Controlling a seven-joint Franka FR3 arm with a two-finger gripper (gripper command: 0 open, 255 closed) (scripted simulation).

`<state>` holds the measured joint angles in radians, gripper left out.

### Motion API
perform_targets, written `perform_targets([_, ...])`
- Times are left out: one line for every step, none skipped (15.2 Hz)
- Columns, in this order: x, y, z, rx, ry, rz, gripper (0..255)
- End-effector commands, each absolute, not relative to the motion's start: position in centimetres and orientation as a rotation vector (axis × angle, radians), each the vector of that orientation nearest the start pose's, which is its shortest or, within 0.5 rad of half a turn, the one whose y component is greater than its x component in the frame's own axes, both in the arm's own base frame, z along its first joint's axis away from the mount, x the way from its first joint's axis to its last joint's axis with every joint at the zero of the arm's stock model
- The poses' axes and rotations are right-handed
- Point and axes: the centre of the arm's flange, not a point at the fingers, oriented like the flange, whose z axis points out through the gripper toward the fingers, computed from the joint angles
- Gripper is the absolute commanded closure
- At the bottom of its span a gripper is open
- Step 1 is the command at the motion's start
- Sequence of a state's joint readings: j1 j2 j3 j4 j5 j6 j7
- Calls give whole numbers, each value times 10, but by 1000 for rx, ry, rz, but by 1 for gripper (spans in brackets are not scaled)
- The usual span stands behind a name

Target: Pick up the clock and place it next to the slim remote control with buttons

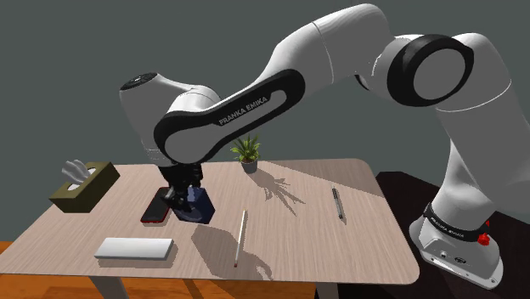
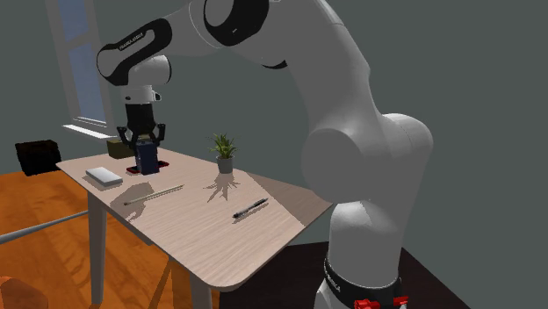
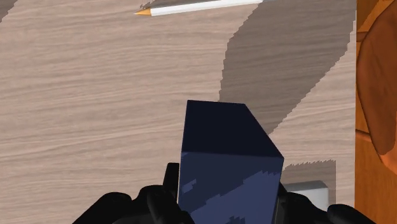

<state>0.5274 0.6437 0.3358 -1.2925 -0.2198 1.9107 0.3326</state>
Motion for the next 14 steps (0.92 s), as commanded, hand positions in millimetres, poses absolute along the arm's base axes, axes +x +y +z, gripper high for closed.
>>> perform_targets([526,505,373,-3030,-838,-20,255])
perform_targets([526,505,368,-3030,-838,-20,255])
perform_targets([526,505,363,-3030,-838,-20,255])
perform_targets([526,505,358,-3030,-838,-20,255])
perform_targets([526,505,358,-3030,-838,-20,255])
perform_targets([526,505,358,-3030,-838,-20,255])
perform_targets([526,505,358,-3030,-838,-20,255])
perform_targets([526,505,358,-3030,-838,-20,255])
perform_targets([526,505,358,-3030,-838,-20,255])
perform_targets([526,505,358,-3030,-838,-20,255])
perform_targets([526,505,358,-3030,-838,-20,255])
perform_targets([526,505,358,-3030,-838,-20,255])
perform_targets([526,505,358,-3030,-838,-20,0])
perform_targets([526,505,358,-3030,-838,-20,0])
